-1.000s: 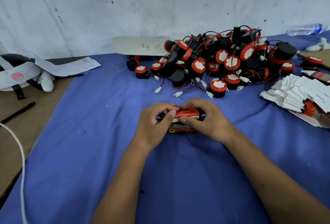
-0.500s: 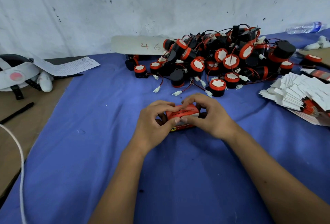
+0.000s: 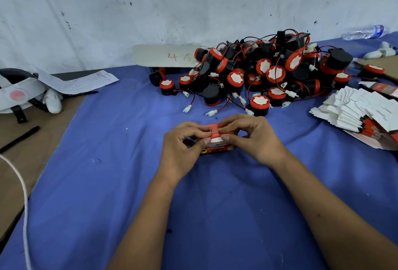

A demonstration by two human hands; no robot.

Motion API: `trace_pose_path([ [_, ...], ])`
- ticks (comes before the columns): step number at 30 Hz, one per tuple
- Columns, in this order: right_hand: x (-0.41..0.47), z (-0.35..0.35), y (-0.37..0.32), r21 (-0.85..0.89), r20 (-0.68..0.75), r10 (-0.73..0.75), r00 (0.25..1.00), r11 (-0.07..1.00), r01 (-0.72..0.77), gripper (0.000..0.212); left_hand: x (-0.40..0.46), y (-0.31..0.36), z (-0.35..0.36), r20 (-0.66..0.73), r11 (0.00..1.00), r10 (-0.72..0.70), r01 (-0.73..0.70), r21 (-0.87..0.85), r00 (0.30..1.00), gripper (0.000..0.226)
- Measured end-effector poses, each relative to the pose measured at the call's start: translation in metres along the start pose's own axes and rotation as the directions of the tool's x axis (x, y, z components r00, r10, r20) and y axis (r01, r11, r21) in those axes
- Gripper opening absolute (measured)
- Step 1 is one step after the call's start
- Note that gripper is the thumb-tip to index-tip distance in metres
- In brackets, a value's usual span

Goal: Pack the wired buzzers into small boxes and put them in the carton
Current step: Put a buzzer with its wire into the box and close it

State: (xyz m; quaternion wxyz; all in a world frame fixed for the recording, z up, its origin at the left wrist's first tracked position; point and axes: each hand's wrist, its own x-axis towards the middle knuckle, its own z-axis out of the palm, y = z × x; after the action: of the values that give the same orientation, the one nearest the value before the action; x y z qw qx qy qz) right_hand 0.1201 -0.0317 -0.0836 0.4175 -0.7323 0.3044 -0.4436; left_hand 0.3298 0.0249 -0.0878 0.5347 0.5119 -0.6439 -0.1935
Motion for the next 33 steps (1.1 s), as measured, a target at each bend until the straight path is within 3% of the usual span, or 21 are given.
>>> trace_pose_path([
  [4, -0.001, -0.008, -0.001, 0.122, 0.047, 0.069, 0.997, 0.990, -0.074, 0.015, 0.000, -0.002, 0.000, -0.011, 0.999, -0.011, 0.012, 0.042, 1.000, 0.022],
  [10, -0.001, -0.004, 0.000, -0.020, -0.035, 0.055, 0.998, 0.998, -0.055, 0.006, 0.000, -0.001, -0.001, 0.018, 0.999, -0.019, 0.019, -0.036, 1.000, 0.020],
  [19, -0.002, -0.012, 0.000, -0.081, 0.043, 0.063, 0.997, 0.995, -0.060, 0.018, -0.002, 0.001, 0.000, 0.020, 1.000, -0.003, 0.004, -0.016, 1.000, 0.027],
  [27, -0.010, -0.009, -0.001, -0.198, 0.029, -0.002, 1.000, 0.980, 0.008, 0.027, -0.003, 0.006, 0.002, 0.032, 0.999, 0.013, -0.014, 0.033, 0.999, 0.025],
  [33, -0.012, -0.005, 0.000, -0.353, 0.035, -0.169, 0.985, 0.920, 0.171, 0.026, -0.004, 0.007, 0.004, 0.035, 0.998, 0.000, -0.002, 0.055, 0.999, 0.021],
])
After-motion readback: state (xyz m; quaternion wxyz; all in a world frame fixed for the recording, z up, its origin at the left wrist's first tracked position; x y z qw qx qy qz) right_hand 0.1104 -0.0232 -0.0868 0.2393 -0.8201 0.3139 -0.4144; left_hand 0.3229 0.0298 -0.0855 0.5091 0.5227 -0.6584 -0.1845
